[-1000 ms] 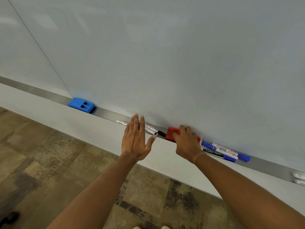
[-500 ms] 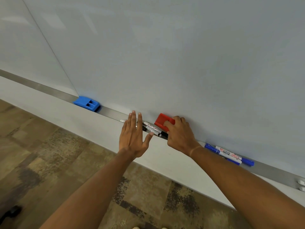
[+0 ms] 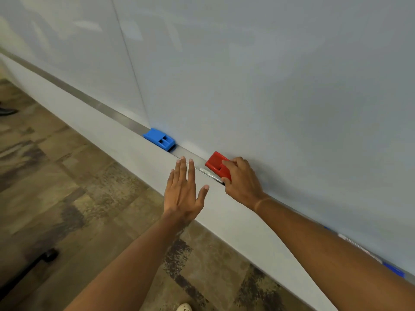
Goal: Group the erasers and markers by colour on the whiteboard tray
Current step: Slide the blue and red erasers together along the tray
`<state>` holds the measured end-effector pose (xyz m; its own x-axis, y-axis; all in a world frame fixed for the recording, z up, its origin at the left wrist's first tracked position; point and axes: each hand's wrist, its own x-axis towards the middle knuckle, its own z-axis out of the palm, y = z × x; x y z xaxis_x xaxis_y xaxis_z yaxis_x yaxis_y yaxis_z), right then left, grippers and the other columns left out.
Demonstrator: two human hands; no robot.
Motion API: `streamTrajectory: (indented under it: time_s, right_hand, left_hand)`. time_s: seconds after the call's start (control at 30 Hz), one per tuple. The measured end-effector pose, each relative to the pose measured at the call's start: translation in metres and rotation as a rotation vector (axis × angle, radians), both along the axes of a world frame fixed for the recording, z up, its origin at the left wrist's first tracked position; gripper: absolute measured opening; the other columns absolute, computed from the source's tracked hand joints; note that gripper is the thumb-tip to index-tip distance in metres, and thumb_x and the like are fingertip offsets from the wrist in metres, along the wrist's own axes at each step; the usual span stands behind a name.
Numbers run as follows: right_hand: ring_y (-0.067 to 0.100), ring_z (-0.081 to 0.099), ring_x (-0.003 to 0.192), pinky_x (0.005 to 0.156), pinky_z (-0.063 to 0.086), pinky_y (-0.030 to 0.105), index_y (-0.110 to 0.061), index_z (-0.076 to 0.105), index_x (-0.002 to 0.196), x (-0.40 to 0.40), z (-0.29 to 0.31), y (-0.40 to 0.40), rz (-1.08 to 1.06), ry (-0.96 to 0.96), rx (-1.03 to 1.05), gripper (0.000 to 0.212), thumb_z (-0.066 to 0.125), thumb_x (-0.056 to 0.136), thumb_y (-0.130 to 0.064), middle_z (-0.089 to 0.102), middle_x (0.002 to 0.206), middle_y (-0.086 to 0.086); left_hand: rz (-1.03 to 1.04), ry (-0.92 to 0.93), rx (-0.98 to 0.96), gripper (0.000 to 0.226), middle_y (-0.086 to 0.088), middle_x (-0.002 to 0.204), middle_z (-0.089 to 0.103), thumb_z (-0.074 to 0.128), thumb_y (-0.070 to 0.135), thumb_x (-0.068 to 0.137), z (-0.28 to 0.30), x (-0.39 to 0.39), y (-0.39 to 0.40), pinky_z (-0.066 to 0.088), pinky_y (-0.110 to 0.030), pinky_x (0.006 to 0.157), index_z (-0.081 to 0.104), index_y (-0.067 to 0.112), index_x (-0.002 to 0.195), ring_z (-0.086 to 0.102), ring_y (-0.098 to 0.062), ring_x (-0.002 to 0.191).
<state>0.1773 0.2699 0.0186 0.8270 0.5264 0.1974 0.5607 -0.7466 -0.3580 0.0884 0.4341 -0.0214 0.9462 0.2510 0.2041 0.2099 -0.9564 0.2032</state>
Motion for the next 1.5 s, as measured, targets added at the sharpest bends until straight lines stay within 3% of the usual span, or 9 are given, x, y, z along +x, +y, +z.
streamTrajectory:
  time_s: [0.23,0.6,0.93,1.2,1.5]
  right_hand:
    - [0.026,0.057,0.111,0.094,0.048,0.037,-0.019,0.051,0.131,0.029,-0.009,0.079,0.014,-0.052,-0.133,0.052,0.065,0.086,-0.042,0.058,0.124,0.009]
    - [0.027,0.056,0.108,0.093,0.046,0.038,-0.017,0.052,0.122,0.078,-0.026,0.180,0.049,-0.018,-0.295,0.050,0.070,0.082,-0.040,0.057,0.120,0.011]
    - [0.025,0.054,0.104,0.091,0.048,0.035,-0.014,0.053,0.117,0.089,-0.046,0.207,0.032,-0.009,-0.342,0.041,0.070,0.084,-0.030,0.056,0.114,0.012]
    - [0.024,0.053,0.109,0.093,0.047,0.035,-0.013,0.052,0.121,0.092,-0.054,0.210,0.081,-0.030,-0.317,0.037,0.064,0.089,-0.027,0.055,0.119,0.012]
    - [0.027,0.051,0.118,0.096,0.047,0.037,-0.014,0.048,0.130,0.082,-0.064,0.202,0.123,-0.026,-0.263,0.046,0.064,0.089,-0.028,0.052,0.130,0.013]
  left_hand:
    - [0.058,0.027,-0.033,0.084,-0.007,0.159,-0.020,0.006,0.070,0.090,-0.013,0.005,0.060,-0.009,-0.037,0.118,-0.017,0.017,0.151,-0.018,-0.022,0.148]
    - [0.034,0.100,-0.070,0.083,-0.006,0.158,-0.025,-0.003,0.071,0.086,-0.032,0.032,0.127,-0.008,-0.039,0.120,-0.026,0.020,0.147,-0.021,-0.022,0.147]
    - [0.002,0.127,-0.063,0.083,-0.005,0.161,-0.020,0.002,0.071,0.089,-0.051,0.049,0.138,-0.025,-0.031,0.109,-0.015,0.020,0.153,-0.022,-0.020,0.147]
    - [-0.001,0.134,-0.055,0.084,-0.004,0.160,-0.021,0.001,0.072,0.088,-0.052,0.052,0.138,-0.024,-0.032,0.110,-0.018,0.020,0.152,-0.024,-0.019,0.146]
    - [-0.008,0.126,-0.064,0.083,-0.004,0.158,-0.025,-0.006,0.073,0.084,-0.048,0.049,0.130,-0.009,-0.038,0.119,-0.026,0.022,0.147,-0.021,-0.022,0.147]
